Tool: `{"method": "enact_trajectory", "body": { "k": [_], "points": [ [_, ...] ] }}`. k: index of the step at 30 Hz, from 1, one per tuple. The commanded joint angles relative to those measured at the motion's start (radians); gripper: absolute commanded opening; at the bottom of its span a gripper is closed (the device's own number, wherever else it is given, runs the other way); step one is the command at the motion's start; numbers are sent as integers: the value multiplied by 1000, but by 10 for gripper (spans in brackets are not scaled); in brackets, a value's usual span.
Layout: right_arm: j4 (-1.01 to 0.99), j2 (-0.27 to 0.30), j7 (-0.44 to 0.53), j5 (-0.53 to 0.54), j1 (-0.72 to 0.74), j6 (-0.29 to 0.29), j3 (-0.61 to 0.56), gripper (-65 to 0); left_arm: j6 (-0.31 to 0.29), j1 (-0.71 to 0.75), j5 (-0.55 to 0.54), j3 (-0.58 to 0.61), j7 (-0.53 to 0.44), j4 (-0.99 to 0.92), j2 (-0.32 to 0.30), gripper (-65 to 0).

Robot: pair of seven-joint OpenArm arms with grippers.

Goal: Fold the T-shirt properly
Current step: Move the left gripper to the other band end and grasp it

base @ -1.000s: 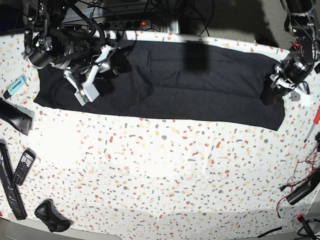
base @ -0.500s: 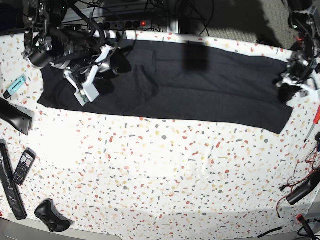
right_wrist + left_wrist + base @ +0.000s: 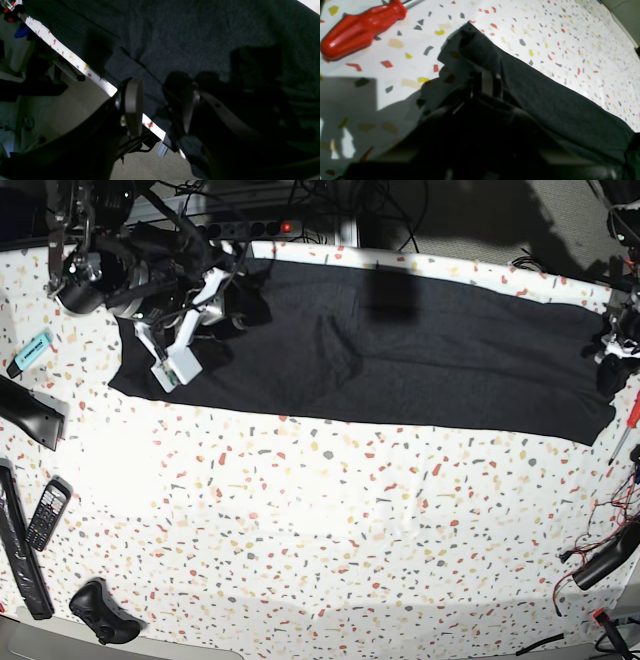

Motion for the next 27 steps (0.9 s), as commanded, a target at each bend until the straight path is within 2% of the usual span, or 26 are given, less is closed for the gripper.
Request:
{"method": "enact_trajectory", "body": {
  "k": [1, 2, 5, 7, 11, 13, 15, 17, 23, 24, 27],
  "points": [
    [21, 7, 15, 19, 8, 14, 4, -411, -9, -8, -20, -6, -12, 15, -19, -650],
    [21, 7, 15, 18, 8, 14, 4, -411, -9, -8, -20, -6, 0, 15, -20, -650],
    [21, 6, 15, 19, 8, 14, 4, -411, -6, -8, -20, -6, 16, 15, -16, -508],
    [21, 6, 15, 19, 8, 14, 4, -411, 19, -11, -20, -6, 24, 15, -8, -484],
    [21, 7, 15, 19, 8, 14, 4, -411, 34, -31, -14, -2, 48, 14, 34, -484],
    [21, 7, 15, 19, 8, 14, 4, -411, 35, -50, 31, 10, 51, 14, 60, -484],
    [21, 7, 15, 12, 7, 14, 4, -411, 79, -69, 80, 21, 50, 14, 81, -484],
    [21, 7, 15, 7, 7, 14, 4, -411, 113, -83, 96, 23, 42, 14, 91, -484],
    [21, 7, 15, 8, 7, 14, 4, -411, 116, -100, 94, 23, 41, 14, 91, -491],
    [21, 7, 15, 8, 7, 14, 4, -411, 116, -100, 94, 23, 41, 14, 91, -512],
    [21, 7, 15, 8, 8, 14, 4, -411, 116, -100, 94, 23, 27, 14, 91, -650]
  ]
}}
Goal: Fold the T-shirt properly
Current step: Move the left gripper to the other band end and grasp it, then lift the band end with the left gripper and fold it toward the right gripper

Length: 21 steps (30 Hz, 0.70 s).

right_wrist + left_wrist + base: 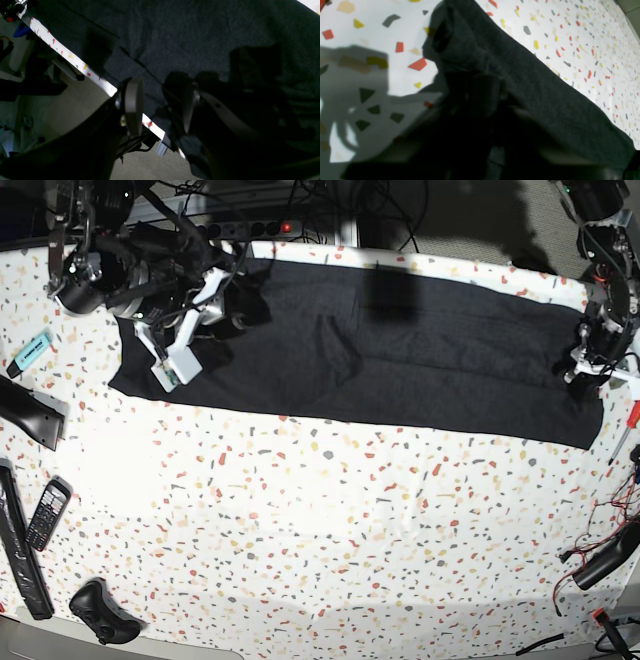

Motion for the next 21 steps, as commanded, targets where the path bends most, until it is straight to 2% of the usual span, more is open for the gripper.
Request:
{"method": "enact_trajectory", "body": {
  "k": [1, 7, 9, 13, 21],
  "points": [
    [21, 7, 15, 13, 7, 14, 4, -411, -9, -14, -13, -5, -35, 14, -19, -650],
    [21, 8, 15, 13, 7, 14, 4, -415, -10, -14, -18, -6, -69, 14, -20, -650],
    [21, 7, 15, 13, 7, 14, 4, -415, -19, -13, -49, -6, -72, 14, -21, -650],
    [21, 7, 15, 13, 8, 14, 4, -415, -116, -10, -98, -6, -57, 26, -19, -650],
    [21, 8, 15, 13, 8, 14, 4, -415, -116, 87, -154, -6, 16, 228, -6, -650]
  ]
}}
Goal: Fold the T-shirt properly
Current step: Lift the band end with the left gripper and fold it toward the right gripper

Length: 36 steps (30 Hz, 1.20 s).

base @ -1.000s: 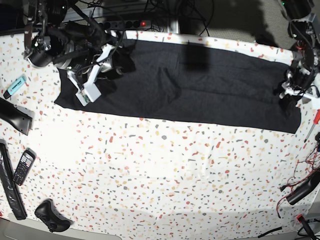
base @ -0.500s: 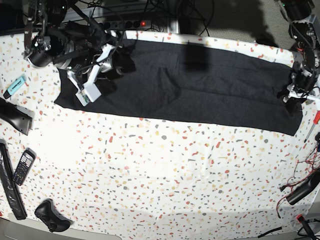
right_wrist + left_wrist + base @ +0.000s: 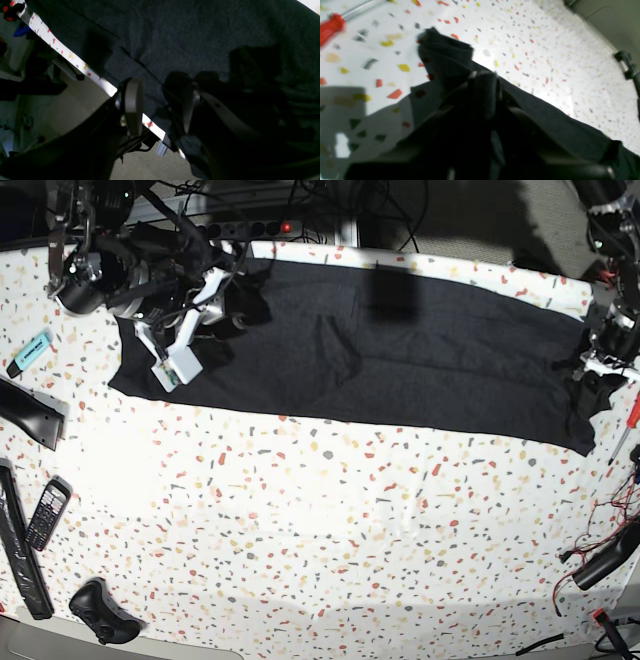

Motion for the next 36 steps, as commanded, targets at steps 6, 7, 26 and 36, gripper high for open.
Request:
{"method": "enact_trajectory", "body": {
  "k": [6, 7, 26, 36],
  "points": [
    [21, 9, 15, 13, 8, 14, 3, -415, -26, 68, -173, 0, 122, 180, 75, -650],
    [21, 9, 15, 13, 8, 14, 3, -415, -43, 71, -203, 3, 150, 195, 90, -650],
    [21, 9, 16, 12, 8, 14, 3, -415, -64, 103, -455, 566, 369, 254, 114, -650],
    [21, 9, 16, 12, 8, 14, 3, -415, -64, 77, -281, 732, 282, 254, 117, -547]
  ]
}}
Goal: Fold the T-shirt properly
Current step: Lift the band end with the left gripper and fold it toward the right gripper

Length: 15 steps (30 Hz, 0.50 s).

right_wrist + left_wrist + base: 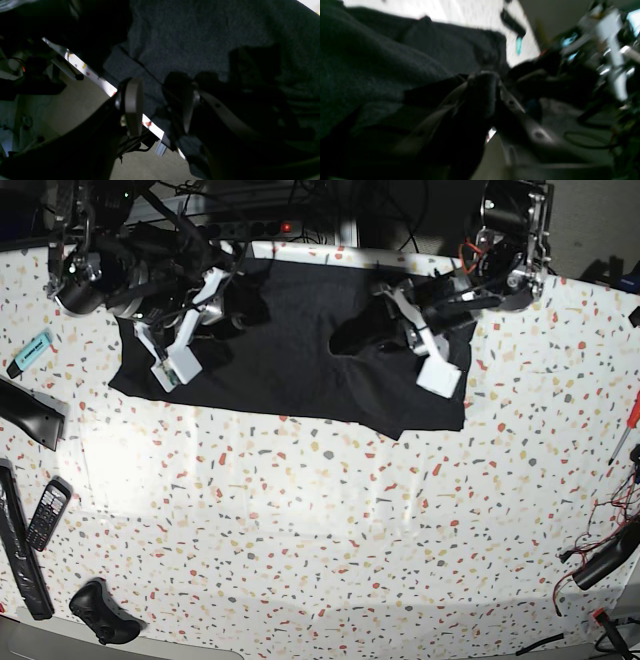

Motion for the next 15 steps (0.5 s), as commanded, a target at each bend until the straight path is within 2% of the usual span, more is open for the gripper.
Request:
{"method": "enact_trajectory", "body": {
  "k": [1, 2, 3, 4, 8, 15],
  "points": [
    [21, 9, 16, 15, 8, 12, 4, -415, -14, -18, -31, 11, -22, 20, 0, -459],
    [21, 9, 16, 15, 8, 12, 4, -415, -14, -24, -31, 24, -22, 20, 0, -385],
    [21, 9, 16, 15, 8, 12, 4, -415, -14, -33, -32, 32, -23, 20, 0, -344],
    [21, 9, 16, 14, 8, 12, 4, -415, -14, -43, -33, 38, -22, 20, 0, -334],
    [21, 9, 16, 14, 8, 12, 4, -415, -14, -92, -95, 30, 7, 21, 0, -335],
    [21, 12, 56, -16, 27, 11, 18, -415, -14, -157, -95, -84, 209, 42, -13, -335]
  ]
}}
